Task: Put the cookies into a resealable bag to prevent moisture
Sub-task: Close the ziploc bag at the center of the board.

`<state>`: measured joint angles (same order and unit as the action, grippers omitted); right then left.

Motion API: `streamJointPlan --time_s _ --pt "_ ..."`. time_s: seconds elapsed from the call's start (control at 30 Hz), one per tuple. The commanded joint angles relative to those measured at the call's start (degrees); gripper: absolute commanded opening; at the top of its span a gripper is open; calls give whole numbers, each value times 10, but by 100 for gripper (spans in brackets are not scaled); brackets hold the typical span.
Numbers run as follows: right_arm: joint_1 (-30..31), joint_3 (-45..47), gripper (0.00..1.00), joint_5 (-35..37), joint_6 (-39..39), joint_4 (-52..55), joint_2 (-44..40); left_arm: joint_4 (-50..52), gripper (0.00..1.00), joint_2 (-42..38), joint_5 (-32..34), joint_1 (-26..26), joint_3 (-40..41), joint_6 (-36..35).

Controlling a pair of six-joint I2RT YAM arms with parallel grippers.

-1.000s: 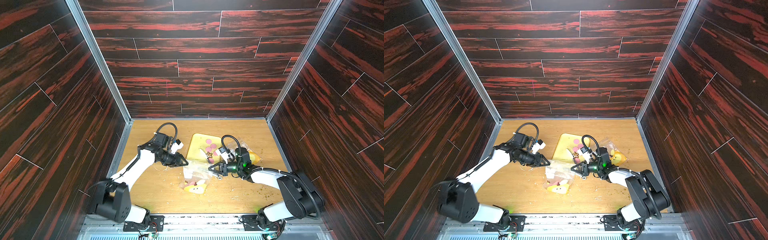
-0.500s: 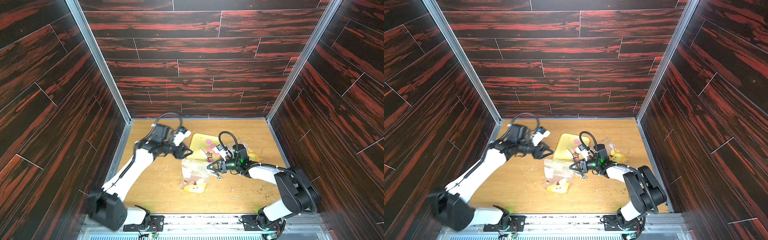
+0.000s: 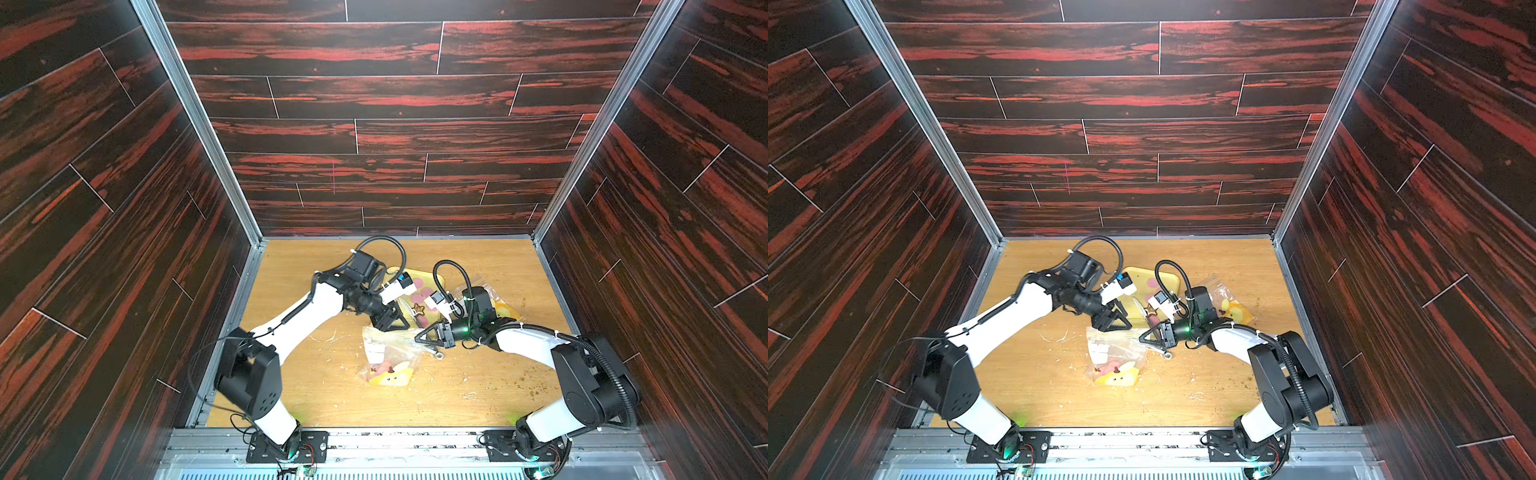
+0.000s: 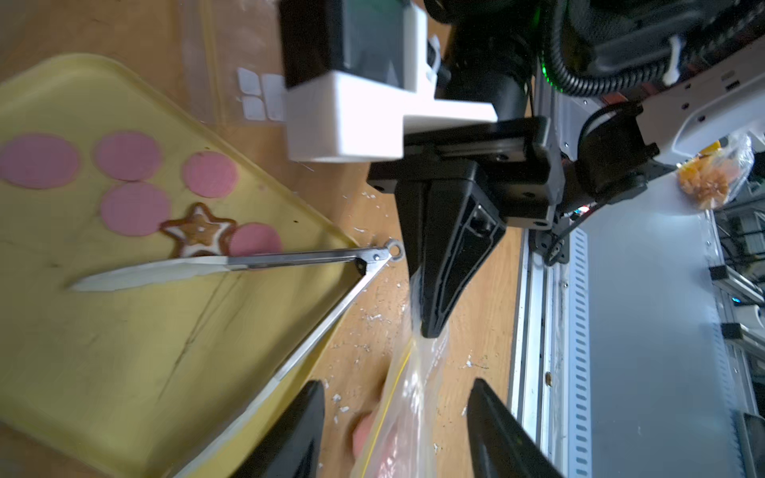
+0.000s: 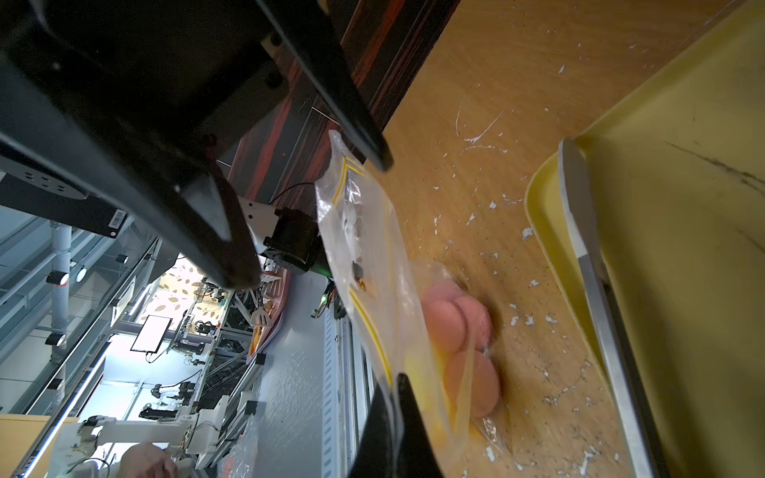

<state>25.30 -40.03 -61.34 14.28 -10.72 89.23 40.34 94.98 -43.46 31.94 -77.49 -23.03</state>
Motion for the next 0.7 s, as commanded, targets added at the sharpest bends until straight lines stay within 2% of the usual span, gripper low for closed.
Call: streamJointPlan --time_s 0.0,0.13,0.23,0.37,0.53,0.67 --pt "2 -8 3 -20 -15 7 -21 32 58 16 12 12 -29 -39" --pt "1 -9 3 -16 -16 10 -20 60 58 46 -6 24 -52 -48" --pt "2 -8 3 -15 -17 9 -22 100 58 68 8 29 -71 -68" --pt "2 -4 3 -17 -10 -4 -26 107 57 80 36 30 -76 -75" --pt "1 -6 3 -16 -13 1 -26 140 50 91 40 39 -86 -95" --pt "1 -9 2 -18 -13 2 -22 125 46 76 51 41 -80 -94"
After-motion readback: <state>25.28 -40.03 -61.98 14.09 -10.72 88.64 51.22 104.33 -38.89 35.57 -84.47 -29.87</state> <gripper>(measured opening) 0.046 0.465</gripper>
